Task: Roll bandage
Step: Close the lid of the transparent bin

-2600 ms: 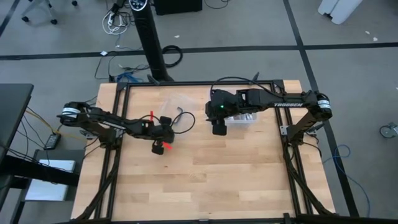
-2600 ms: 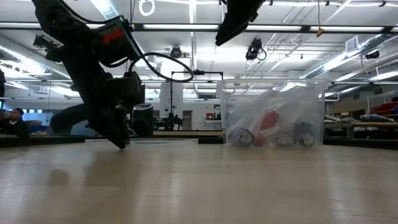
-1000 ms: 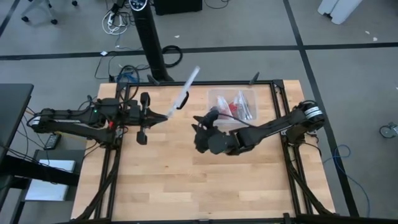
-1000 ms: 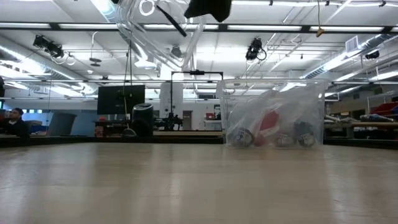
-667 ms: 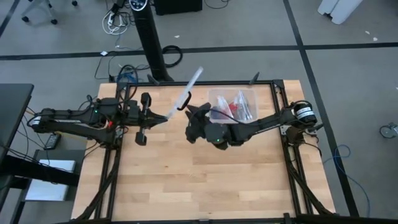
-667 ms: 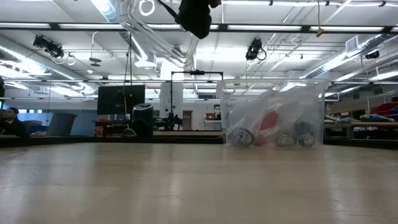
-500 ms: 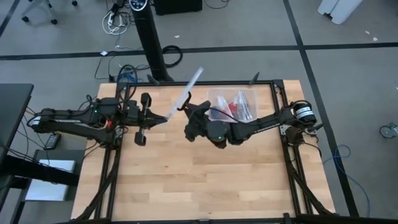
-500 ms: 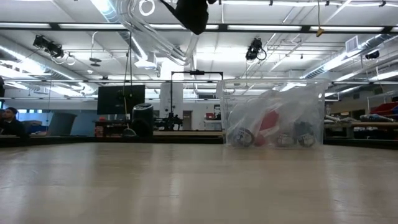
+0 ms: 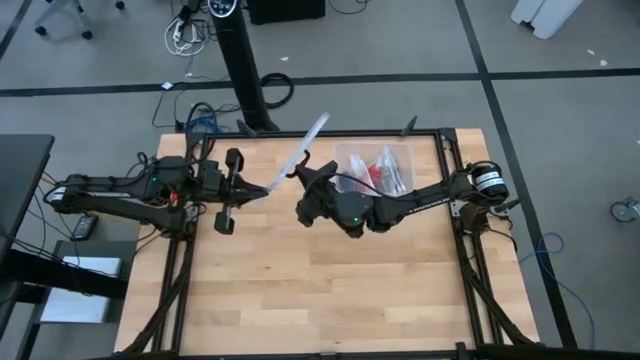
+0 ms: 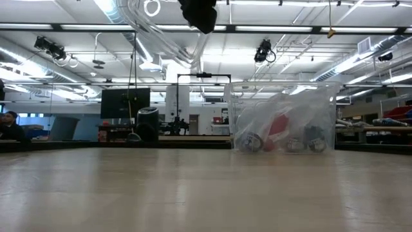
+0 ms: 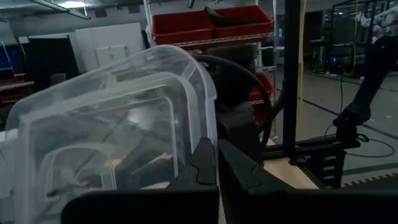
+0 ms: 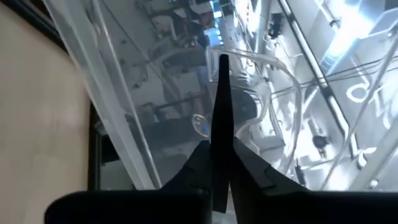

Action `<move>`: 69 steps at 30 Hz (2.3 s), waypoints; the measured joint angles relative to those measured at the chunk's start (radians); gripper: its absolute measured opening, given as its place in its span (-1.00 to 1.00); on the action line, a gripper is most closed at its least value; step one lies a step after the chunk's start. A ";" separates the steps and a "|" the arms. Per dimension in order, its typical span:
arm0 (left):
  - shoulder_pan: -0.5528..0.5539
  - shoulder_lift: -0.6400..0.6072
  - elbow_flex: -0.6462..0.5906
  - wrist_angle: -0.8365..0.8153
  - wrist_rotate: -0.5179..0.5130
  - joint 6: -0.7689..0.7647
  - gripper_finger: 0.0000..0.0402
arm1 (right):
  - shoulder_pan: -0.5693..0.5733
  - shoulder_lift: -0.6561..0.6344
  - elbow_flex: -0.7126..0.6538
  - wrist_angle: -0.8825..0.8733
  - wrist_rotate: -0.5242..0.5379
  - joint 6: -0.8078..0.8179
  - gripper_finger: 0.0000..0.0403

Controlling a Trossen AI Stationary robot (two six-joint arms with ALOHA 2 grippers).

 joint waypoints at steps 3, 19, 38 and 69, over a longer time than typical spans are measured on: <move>-0.001 -0.001 0.000 0.001 -0.002 0.005 -1.00 | 0.026 0.000 0.000 0.060 0.051 -0.063 -0.88; 0.001 -0.001 0.001 0.036 -0.069 0.108 -0.51 | 0.074 -0.004 0.000 0.132 0.154 -0.193 -0.88; 0.002 -0.180 -0.048 -0.029 -0.214 0.238 0.01 | 0.023 -0.081 0.000 0.071 0.157 -0.189 -0.88; 0.002 -0.197 -0.217 0.031 -0.238 0.156 0.02 | -0.182 -0.501 0.008 -1.296 -0.437 1.147 -0.88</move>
